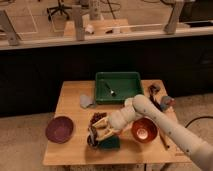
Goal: Place eraser in metal cup
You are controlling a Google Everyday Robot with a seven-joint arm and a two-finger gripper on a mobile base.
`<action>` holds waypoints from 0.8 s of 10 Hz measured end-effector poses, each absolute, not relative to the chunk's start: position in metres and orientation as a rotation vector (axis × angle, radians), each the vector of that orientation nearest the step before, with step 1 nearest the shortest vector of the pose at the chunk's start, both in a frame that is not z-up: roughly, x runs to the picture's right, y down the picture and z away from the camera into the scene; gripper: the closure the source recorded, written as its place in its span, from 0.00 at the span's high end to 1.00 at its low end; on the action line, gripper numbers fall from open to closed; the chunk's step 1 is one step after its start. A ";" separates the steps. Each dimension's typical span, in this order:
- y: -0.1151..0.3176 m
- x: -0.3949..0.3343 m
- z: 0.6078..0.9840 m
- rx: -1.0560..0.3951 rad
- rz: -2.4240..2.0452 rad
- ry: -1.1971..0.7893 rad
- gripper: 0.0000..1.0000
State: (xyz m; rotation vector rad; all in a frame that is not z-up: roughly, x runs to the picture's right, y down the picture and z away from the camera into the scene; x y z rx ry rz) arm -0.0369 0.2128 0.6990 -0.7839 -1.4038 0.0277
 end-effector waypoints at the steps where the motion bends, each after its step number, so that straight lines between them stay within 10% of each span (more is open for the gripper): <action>1: 0.214 -0.037 0.699 -0.785 0.014 -1.406 0.45; 4: 0.216 -0.041 0.700 -0.795 -0.017 -1.410 0.75; 8: 0.217 -0.044 0.699 -0.808 -0.039 -1.409 0.80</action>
